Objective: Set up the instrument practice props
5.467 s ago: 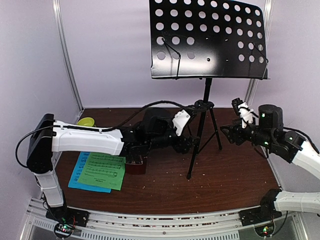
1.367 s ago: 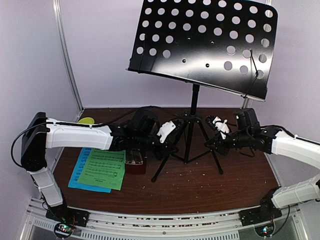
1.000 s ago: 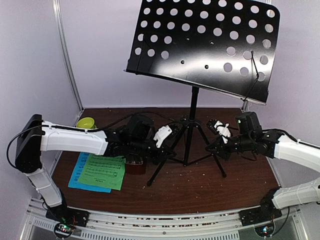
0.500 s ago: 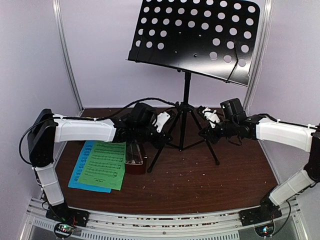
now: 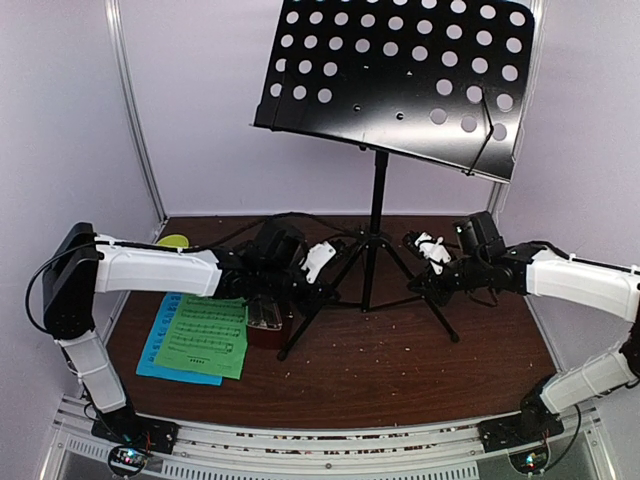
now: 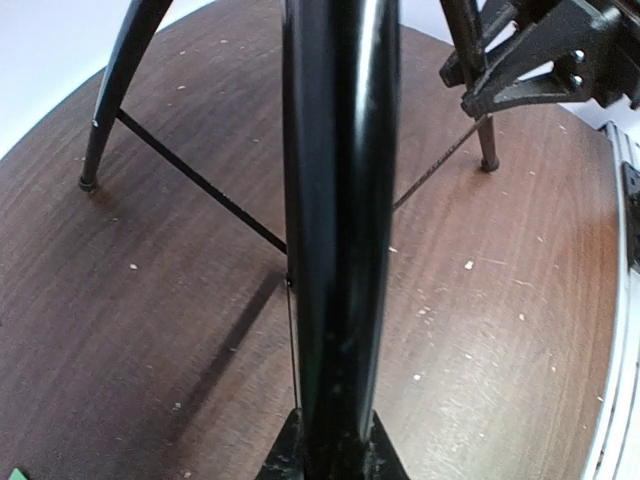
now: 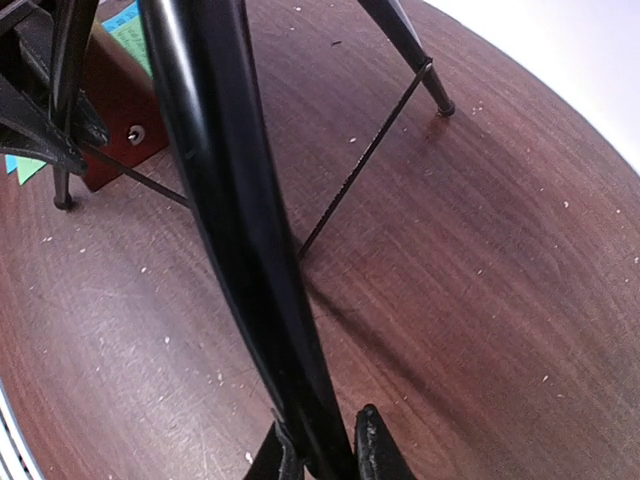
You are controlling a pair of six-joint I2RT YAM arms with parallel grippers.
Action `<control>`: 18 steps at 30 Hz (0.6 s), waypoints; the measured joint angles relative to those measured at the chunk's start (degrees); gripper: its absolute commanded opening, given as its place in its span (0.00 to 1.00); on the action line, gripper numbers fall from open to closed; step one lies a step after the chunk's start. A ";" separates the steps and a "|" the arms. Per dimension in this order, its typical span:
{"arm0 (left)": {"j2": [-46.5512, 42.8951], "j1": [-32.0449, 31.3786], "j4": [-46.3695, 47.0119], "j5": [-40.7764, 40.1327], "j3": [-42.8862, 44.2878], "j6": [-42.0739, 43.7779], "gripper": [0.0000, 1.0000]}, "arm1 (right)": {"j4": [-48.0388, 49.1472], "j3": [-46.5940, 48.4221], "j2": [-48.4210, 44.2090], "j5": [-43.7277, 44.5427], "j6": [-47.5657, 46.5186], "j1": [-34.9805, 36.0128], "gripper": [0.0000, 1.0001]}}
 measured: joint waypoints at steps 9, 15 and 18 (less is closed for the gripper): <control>-3.78 -0.85 6.84 2.36 -6.97 -0.74 0.00 | 1.31 -5.09 -4.81 -6.14 -0.59 -2.29 0.00; -3.28 -0.92 6.73 1.79 -6.14 -2.10 0.00 | 1.38 -3.21 -2.21 -7.96 -0.28 -3.32 0.00; -2.21 -1.27 6.67 0.00 -4.83 -3.06 0.00 | 1.84 -1.92 -0.50 -8.00 0.00 -4.00 0.00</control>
